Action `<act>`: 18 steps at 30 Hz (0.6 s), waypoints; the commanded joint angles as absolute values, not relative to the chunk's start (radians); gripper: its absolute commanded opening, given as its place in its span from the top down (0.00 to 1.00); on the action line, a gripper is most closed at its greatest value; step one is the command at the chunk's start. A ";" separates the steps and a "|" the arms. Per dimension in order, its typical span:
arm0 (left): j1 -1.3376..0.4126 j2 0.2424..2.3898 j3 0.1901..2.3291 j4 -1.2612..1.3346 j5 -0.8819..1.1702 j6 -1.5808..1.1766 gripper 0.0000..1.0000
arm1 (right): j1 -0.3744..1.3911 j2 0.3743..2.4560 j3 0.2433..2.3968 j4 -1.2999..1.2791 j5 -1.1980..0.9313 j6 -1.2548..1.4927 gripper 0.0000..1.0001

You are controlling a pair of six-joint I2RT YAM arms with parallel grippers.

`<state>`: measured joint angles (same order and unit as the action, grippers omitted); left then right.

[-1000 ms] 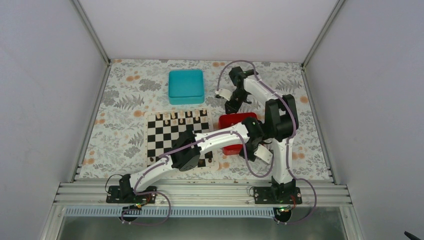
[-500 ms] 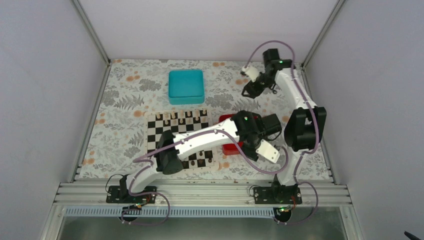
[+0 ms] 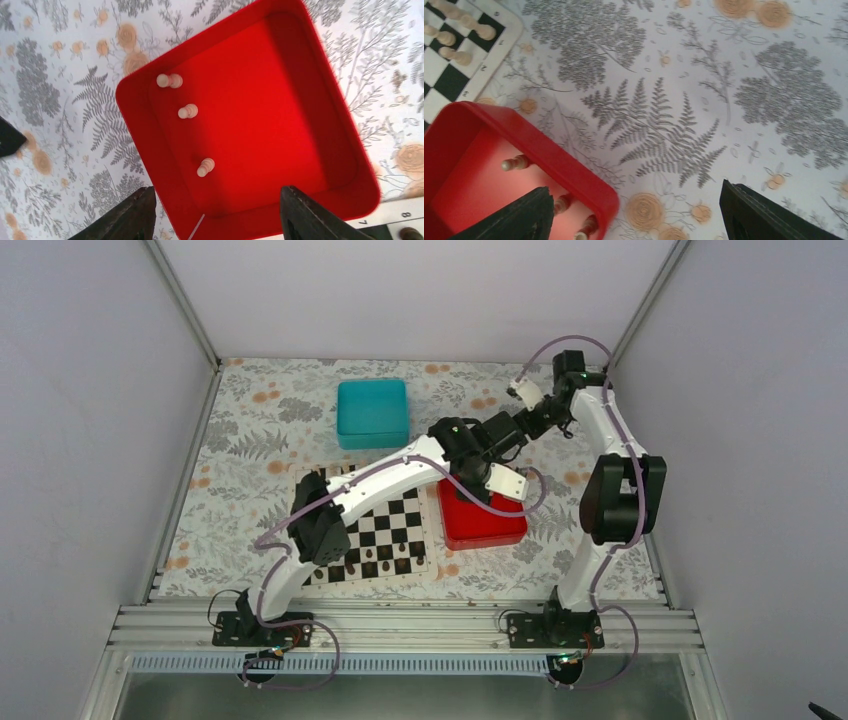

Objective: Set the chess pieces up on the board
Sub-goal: Pick up the chess piece from the storage box.

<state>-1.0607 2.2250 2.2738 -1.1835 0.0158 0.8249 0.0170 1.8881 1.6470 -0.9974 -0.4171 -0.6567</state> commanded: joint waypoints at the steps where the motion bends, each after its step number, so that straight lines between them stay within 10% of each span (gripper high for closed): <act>1: -1.038 2.269 2.237 -1.114 -0.014 0.839 0.38 | -0.055 1.868 1.630 -0.948 -0.447 -0.640 0.13; 18: -0.979 2.488 2.389 -1.177 -0.051 0.882 0.38 | -0.103 1.857 1.536 -0.938 -0.480 -0.681 0.11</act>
<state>-0.9886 2.4634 2.3547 -1.1614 -0.0261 0.8619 -0.0998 1.8793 1.5463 -0.9497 -0.4465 -0.6624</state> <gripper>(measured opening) 0.619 0.891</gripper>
